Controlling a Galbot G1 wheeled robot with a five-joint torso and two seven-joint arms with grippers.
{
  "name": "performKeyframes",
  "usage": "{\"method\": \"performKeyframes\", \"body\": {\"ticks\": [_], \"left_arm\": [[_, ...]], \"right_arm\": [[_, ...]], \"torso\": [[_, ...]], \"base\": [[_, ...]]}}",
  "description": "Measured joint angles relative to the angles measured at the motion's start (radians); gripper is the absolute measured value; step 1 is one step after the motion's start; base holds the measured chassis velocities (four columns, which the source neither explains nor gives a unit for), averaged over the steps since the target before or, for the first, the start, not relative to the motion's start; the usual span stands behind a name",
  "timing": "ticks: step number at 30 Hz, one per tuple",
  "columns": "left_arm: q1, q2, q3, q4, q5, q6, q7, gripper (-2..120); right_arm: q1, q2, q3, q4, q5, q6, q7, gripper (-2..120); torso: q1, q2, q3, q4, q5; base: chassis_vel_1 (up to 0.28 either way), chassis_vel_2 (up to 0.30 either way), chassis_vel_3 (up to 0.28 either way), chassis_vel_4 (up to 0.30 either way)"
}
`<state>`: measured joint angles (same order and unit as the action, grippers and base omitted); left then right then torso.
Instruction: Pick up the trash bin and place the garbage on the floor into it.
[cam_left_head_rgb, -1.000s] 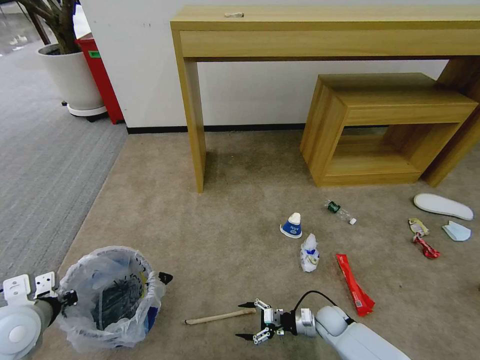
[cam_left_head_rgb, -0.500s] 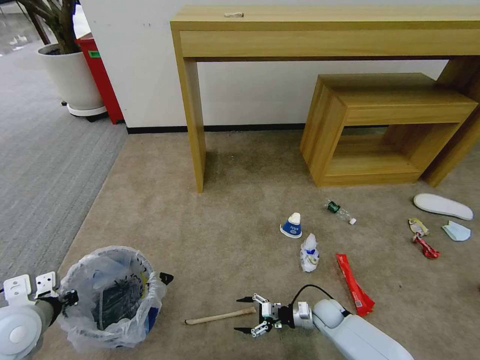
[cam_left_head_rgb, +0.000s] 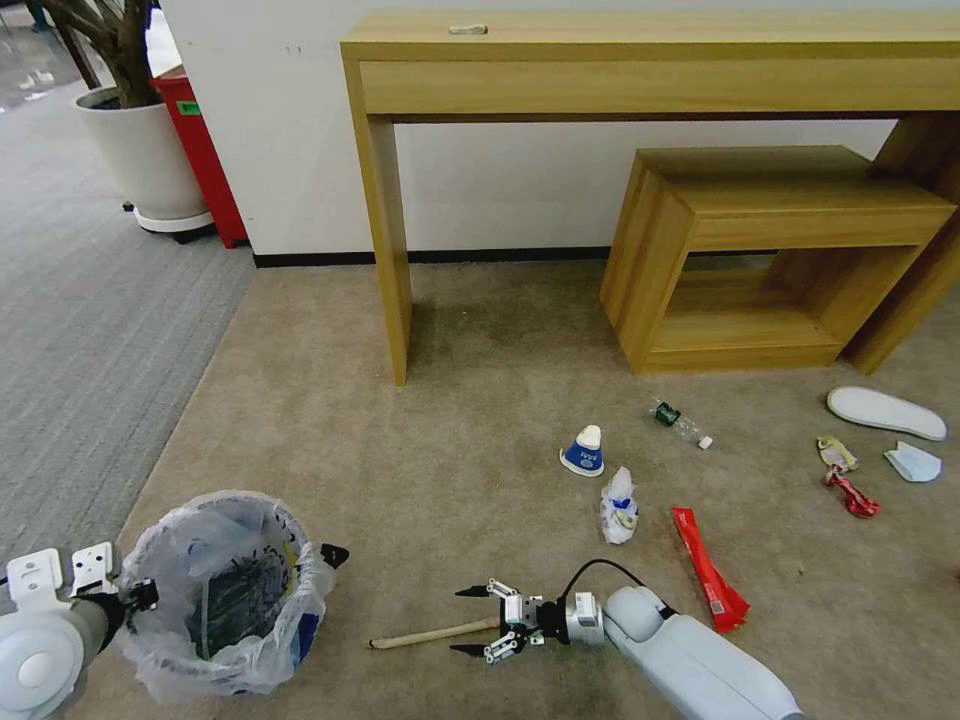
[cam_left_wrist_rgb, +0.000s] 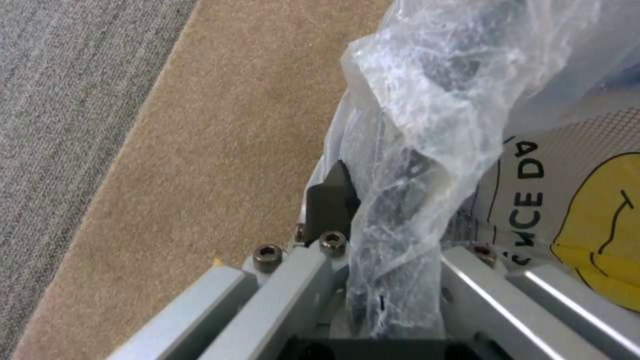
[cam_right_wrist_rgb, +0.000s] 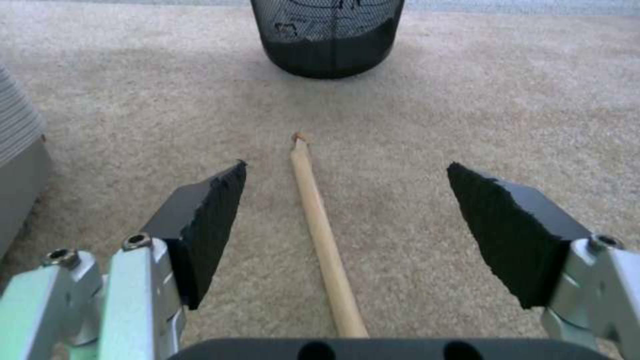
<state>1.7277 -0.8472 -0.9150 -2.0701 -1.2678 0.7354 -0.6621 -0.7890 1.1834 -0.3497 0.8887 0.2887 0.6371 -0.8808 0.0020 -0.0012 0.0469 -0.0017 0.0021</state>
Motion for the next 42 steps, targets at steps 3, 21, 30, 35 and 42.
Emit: {"method": "performKeyframes", "body": {"ticks": [3, 21, 30, 35, 42], "left_arm": [[0.0, 0.003, 0.0, 0.0, 0.0, 0.0, 0.0, 0], [-0.005, 0.011, 0.0, -0.001, -0.001, 0.0, 0.001, 0], [-0.004, 0.015, -0.006, -0.002, -0.005, 0.0, 0.0, 0], [-0.002, 0.015, -0.008, -0.002, -0.005, 0.0, 0.0, 0], [-0.002, 0.015, -0.01, -0.002, -0.007, 0.0, 0.0, 0]], "right_arm": [[0.005, 0.001, -0.001, -0.01, 0.0, 0.002, 0.0, 79], [-0.016, -0.025, 0.004, -0.076, 0.005, 0.022, -0.034, 77], [-0.012, -0.044, 0.004, -0.103, 0.013, 0.032, -0.061, 77], [-0.01, -0.057, 0.011, -0.117, 0.021, 0.036, -0.078, 76], [-0.01, -0.086, 0.029, -0.134, 0.028, 0.044, -0.101, 73]], "torso": [[0.0, 0.0, 0.0, 0.0, 0.0], [0.0, 0.0, 0.0, -0.0001, 0.0002], [0.0, 0.0, 0.0, 0.0, 0.0002], [0.0, 0.0, 0.0, 0.0, 0.0002], [0.0, 0.0, 0.0, 0.0, 0.0002]], "base": [[0.0, 0.0, 0.0, 0.0], [0.0, 0.0, 0.0, 0.0], [0.0, 0.0, 0.0, 0.0], [0.0, 0.0, 0.0, 0.0], [0.0, 0.0, 0.0, 0.0]]}}
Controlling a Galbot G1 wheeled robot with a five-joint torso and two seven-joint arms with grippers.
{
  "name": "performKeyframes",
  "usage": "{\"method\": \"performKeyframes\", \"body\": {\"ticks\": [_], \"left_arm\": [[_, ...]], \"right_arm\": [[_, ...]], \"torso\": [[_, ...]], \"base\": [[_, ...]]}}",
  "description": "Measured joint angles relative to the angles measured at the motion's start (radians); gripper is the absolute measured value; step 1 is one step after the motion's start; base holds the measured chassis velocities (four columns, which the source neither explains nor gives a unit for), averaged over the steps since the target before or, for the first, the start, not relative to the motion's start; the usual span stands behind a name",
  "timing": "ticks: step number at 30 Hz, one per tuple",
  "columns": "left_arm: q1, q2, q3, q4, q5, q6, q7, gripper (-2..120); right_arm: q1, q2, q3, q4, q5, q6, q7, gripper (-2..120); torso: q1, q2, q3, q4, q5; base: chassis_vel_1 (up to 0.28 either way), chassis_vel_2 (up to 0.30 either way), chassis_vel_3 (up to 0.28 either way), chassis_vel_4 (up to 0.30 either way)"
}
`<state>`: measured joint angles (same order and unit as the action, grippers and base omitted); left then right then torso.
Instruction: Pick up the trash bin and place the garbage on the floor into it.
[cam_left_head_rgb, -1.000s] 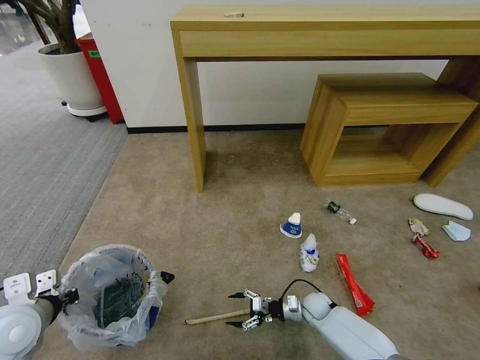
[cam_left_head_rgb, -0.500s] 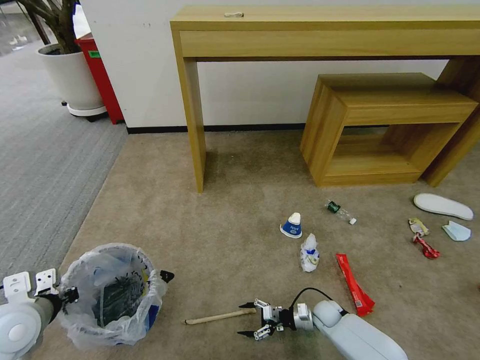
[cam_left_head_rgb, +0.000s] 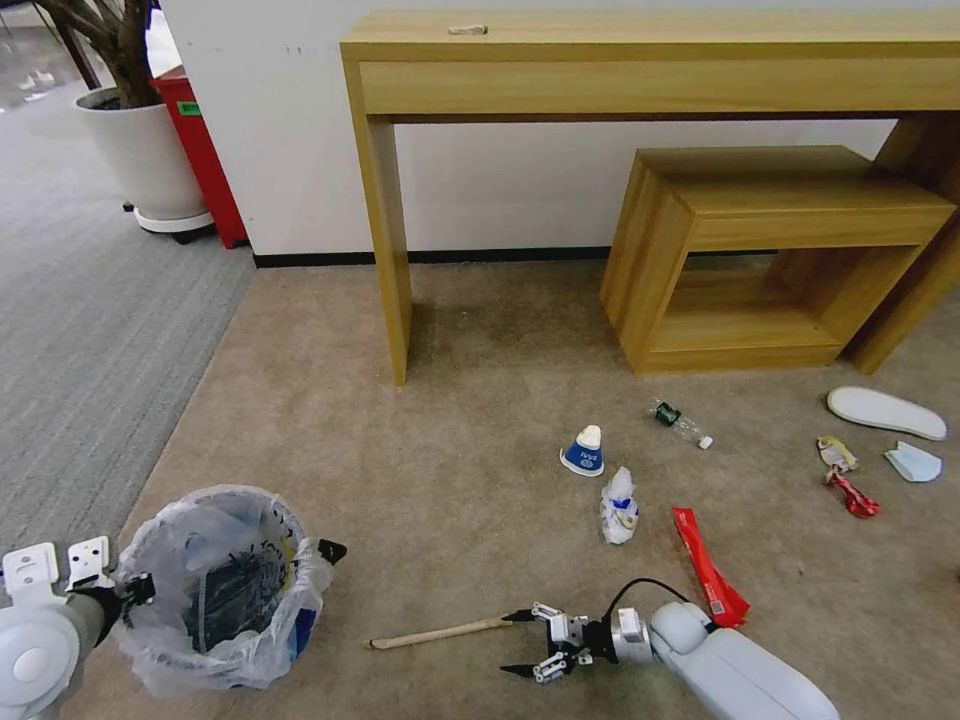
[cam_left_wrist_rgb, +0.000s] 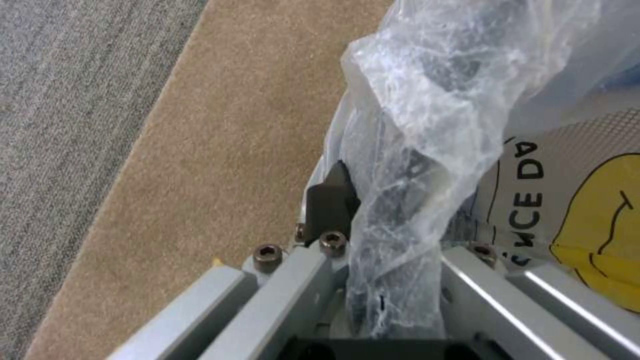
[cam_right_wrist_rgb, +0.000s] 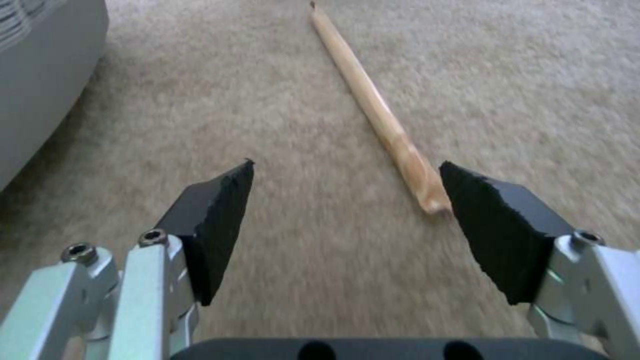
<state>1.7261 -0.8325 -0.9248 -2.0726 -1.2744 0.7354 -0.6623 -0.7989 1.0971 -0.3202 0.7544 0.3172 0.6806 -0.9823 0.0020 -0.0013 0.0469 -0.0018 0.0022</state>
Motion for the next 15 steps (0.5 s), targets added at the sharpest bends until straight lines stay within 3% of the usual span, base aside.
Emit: {"method": "performKeyframes", "body": {"ticks": [15], "left_arm": [[0.005, -0.005, -0.008, -0.006, -0.005, 0.0, -0.001, 0]], "right_arm": [[0.031, 0.006, 0.016, -0.057, 0.019, 0.02, -0.035, 72]], "torso": [[0.0, 0.0, 0.0, 0.0001, 0.0]], "base": [[0.0, 0.0, 0.0, 0.0]]}}
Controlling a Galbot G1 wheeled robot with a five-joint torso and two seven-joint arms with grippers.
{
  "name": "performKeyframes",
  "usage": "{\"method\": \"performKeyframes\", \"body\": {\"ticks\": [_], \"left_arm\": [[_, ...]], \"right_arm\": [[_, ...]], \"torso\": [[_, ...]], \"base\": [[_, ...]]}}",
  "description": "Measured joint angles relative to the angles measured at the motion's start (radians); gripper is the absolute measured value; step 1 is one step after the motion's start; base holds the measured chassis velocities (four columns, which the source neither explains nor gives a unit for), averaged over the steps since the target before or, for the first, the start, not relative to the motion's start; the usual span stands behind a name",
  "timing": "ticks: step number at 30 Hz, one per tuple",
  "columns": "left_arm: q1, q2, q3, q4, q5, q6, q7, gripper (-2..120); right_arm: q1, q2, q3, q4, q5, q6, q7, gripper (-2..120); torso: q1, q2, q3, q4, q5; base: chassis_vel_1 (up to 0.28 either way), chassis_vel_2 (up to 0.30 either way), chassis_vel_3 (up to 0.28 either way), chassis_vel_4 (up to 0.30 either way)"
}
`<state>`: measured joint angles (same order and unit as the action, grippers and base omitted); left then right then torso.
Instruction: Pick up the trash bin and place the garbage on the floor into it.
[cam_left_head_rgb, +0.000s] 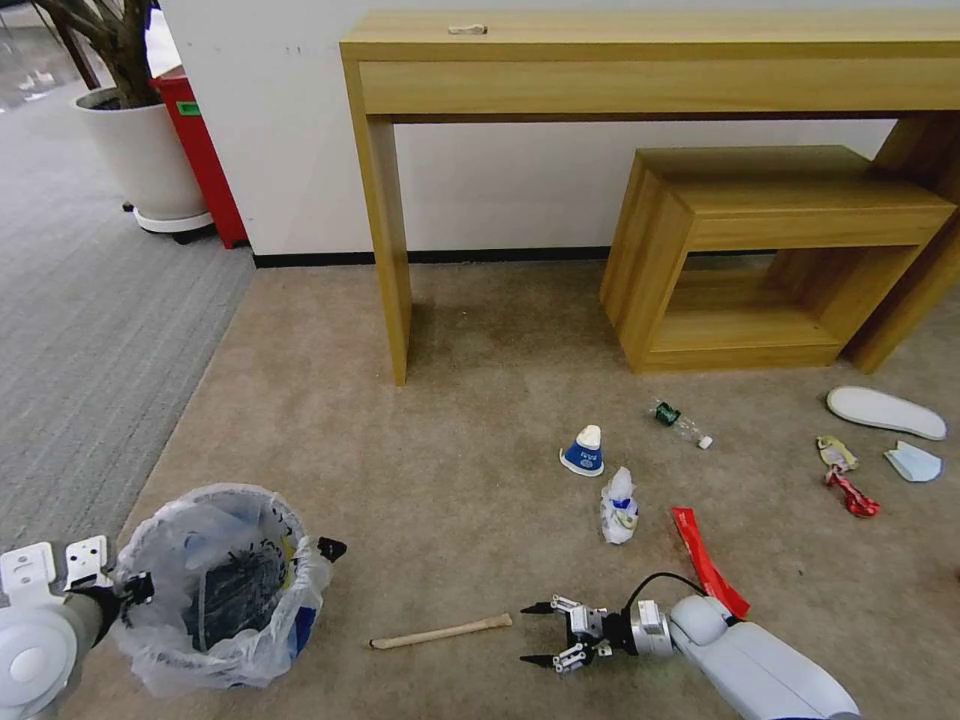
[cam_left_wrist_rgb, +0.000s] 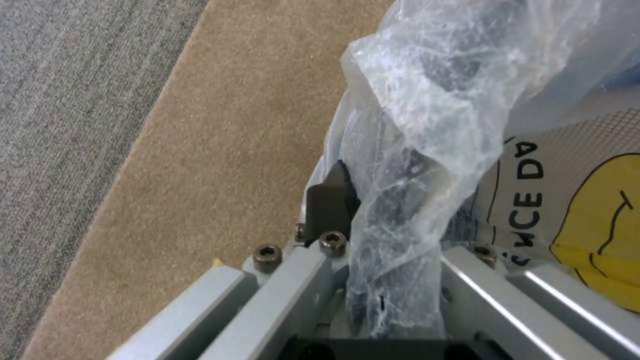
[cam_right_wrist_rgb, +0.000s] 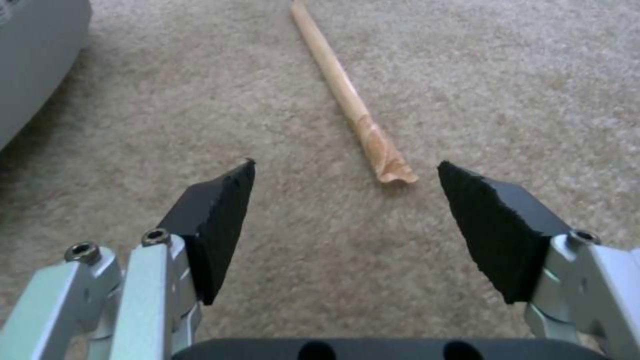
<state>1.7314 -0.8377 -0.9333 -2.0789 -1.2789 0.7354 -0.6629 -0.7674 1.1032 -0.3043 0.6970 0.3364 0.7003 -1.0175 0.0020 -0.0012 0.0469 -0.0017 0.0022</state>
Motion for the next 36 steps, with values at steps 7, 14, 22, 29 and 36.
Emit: {"method": "performKeyframes", "body": {"ticks": [7, 14, 22, 29, 36], "left_arm": [[-0.003, -0.002, 0.0, 0.0, 0.0, 0.0, 0.0, 0], [-0.004, -0.002, -0.001, 0.001, -0.002, 0.0, 0.001, 0], [-0.009, -0.003, -0.001, 0.002, -0.003, 0.0, 0.002, 0], [-0.01, 0.001, -0.005, -0.001, -0.009, 0.0, 0.002, 0], [-0.008, 0.001, -0.007, -0.007, -0.011, 0.0, 0.002, 0]], "right_arm": [[0.019, 0.014, 0.004, -0.015, -0.001, 0.002, -0.006, 72], [0.041, 0.041, 0.004, -0.045, 0.0, 0.006, -0.006, 72], [0.051, 0.071, 0.0, -0.066, 0.001, 0.006, -0.004, 72], [0.058, 0.108, -0.004, -0.102, -0.01, 0.009, -0.004, 71], [0.066, 0.142, -0.011, -0.144, -0.025, 0.014, -0.009, 71]], "torso": [[0.0, 0.0, 0.0, -0.0001, -0.0001], [0.0, 0.0, 0.0, 0.0, -0.0001], [0.0, 0.0, 0.0, 0.0, -0.0002], [0.0, 0.0, 0.0, -0.0001, -0.0002], [0.0, 0.0, 0.0, -0.0001, -0.0002]], "base": [[0.0, 0.0, 0.0, 0.0], [0.0, 0.0, 0.0, 0.0], [0.0, 0.0, 0.0, 0.0], [0.0, 0.0, 0.0, 0.0], [0.0, 0.0, 0.0, 0.0]]}}
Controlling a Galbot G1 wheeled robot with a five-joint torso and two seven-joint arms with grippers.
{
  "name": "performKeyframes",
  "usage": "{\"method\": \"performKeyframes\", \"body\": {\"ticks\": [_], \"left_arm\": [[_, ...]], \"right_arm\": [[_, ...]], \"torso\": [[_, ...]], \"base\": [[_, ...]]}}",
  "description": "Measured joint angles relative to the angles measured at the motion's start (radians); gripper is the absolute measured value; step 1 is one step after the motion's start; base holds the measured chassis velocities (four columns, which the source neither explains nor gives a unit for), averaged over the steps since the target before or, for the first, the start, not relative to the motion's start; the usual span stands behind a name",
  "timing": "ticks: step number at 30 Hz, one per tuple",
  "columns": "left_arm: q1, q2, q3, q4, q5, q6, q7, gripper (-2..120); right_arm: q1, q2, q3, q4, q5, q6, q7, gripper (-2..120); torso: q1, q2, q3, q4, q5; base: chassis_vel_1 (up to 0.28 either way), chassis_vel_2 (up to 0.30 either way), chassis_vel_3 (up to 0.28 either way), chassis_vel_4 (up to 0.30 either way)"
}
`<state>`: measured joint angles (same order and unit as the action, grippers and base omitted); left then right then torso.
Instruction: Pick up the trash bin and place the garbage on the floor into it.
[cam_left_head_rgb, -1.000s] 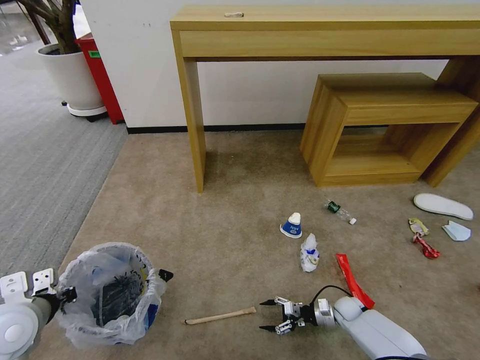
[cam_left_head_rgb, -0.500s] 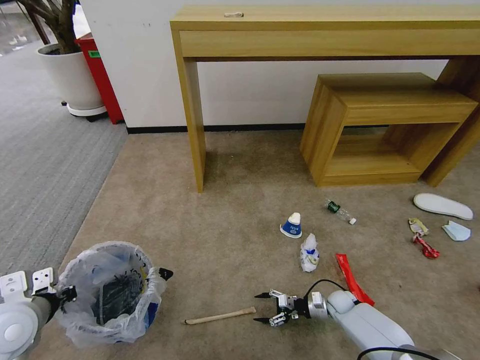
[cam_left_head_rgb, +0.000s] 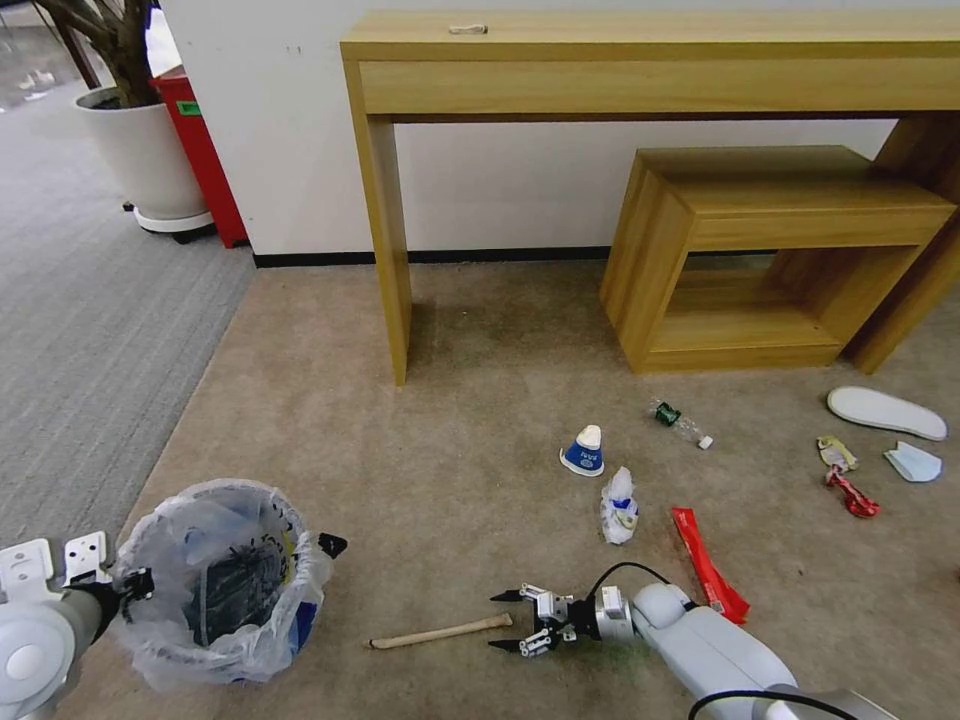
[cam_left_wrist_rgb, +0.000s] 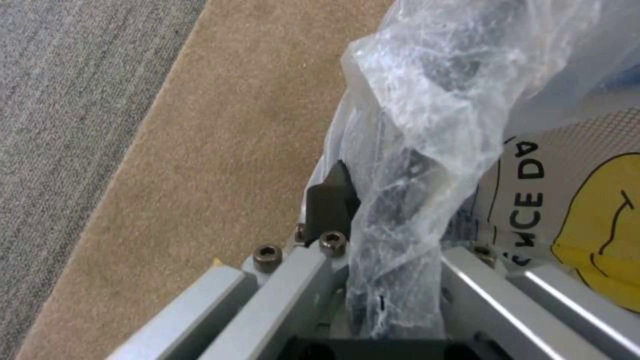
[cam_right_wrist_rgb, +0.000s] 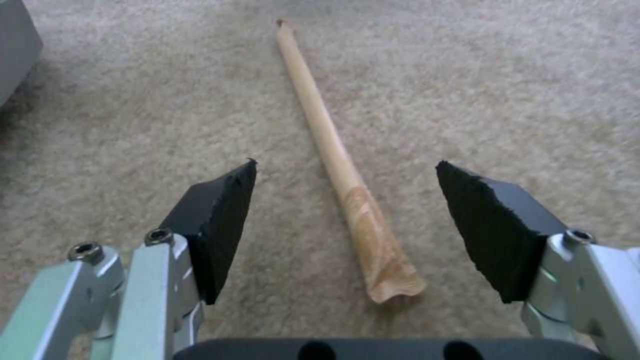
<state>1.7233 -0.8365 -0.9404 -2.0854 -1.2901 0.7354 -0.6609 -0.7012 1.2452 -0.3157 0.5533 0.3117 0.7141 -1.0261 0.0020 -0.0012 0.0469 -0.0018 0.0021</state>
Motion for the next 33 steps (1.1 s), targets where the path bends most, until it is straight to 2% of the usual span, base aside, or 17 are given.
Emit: {"method": "performKeyframes", "body": {"ticks": [33], "left_arm": [[0.009, 0.006, -0.015, -0.009, -0.013, 0.0, -0.005, 0]], "right_arm": [[-0.003, 0.007, 0.047, -0.083, -0.017, 0.012, -0.027, 70]], "torso": [[0.0, 0.0, 0.0, 0.0, 0.0001]], "base": [[0.0, 0.0, 0.0, 0.0]]}}
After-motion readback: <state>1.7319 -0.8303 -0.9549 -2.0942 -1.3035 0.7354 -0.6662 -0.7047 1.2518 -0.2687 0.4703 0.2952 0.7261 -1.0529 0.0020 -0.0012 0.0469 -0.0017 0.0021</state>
